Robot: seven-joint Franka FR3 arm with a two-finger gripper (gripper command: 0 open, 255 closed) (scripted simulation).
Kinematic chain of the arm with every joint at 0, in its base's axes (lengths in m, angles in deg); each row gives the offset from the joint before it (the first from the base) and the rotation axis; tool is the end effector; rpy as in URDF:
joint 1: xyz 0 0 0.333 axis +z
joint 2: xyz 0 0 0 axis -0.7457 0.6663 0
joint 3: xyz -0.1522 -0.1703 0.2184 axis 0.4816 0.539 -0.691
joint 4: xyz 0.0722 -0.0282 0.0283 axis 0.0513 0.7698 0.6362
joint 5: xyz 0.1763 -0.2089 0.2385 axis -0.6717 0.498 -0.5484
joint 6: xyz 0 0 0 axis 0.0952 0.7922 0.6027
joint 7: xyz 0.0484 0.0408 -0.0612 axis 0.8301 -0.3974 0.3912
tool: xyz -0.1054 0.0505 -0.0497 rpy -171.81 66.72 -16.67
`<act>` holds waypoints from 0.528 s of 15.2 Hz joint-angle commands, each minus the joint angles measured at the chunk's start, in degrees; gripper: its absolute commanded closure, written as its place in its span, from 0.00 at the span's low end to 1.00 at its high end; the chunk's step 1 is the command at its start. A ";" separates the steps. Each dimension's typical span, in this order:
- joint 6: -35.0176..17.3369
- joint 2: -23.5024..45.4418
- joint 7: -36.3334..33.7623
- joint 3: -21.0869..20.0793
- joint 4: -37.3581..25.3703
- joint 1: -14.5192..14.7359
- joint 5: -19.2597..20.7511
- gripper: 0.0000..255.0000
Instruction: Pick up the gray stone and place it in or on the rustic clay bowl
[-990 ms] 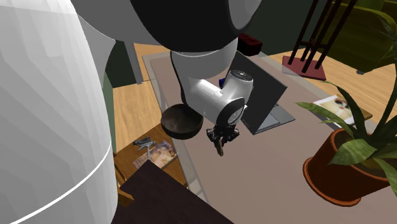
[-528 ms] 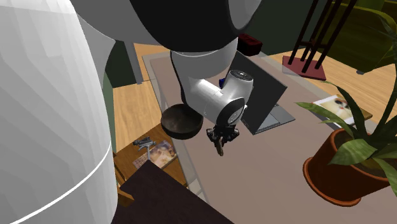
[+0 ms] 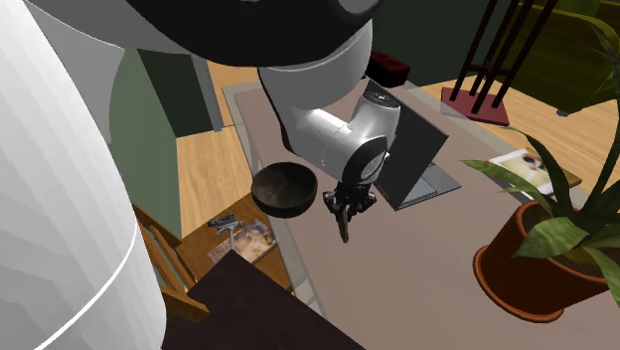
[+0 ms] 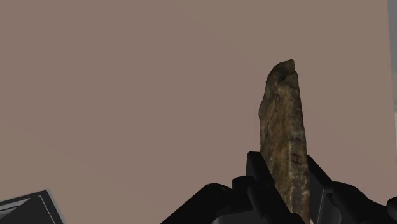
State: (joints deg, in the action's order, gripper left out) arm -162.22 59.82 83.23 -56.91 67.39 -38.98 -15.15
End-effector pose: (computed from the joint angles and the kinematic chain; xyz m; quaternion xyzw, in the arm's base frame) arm 0.4708 0.0342 0.2154 -0.9377 -0.3434 0.0156 0.0500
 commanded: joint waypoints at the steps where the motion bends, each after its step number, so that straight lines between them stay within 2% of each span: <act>1: 1.52 -1.77 -0.60 0.28 0.23 0.17 0.66 1.00; 8: 6.68 -6.81 -2.30 0.88 0.00 0.42 2.60 1.00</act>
State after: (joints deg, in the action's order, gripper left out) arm -156.36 53.64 81.16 -56.09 67.57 -38.58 -12.81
